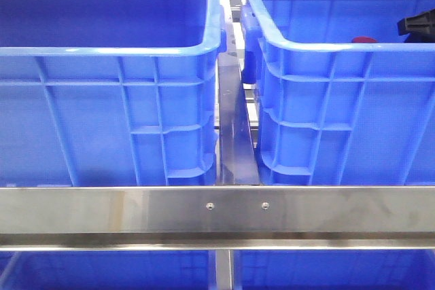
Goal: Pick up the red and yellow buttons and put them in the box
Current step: 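Open the right gripper to set the yellow button beside the red one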
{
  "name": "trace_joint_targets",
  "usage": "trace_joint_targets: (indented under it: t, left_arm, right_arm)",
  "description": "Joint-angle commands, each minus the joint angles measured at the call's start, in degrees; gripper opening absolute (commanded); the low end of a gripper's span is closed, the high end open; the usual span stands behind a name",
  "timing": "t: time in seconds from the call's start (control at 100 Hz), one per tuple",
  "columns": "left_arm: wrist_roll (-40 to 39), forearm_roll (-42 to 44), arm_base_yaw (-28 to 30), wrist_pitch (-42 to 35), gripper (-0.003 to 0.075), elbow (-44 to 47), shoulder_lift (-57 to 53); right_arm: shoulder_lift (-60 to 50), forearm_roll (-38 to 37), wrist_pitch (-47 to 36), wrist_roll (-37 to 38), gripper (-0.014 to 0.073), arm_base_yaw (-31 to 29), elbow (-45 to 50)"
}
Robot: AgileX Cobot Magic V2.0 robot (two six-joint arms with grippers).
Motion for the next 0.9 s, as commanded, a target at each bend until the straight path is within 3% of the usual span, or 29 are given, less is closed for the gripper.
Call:
trace_joint_targets:
  t: [0.0, 0.34, 0.89]
  left_arm:
    - [-0.38, -0.69, 0.07, -4.72, -0.0019, -1.57, 0.22]
    - [-0.38, -0.69, 0.07, -4.72, -0.0019, -1.57, 0.22]
    - [-0.38, -0.69, 0.07, -4.72, -0.0019, -1.57, 0.22]
  right_arm:
    - [-4.55, 4.87, 1.11, -0.74, 0.0437, -0.28, -1.45]
    - [-15.63, 4.87, -0.16, -0.74, 0.0437, -0.28, 3.77]
    - [-49.75, 4.87, 4.72, -0.74, 0.0437, -0.28, 28.78]
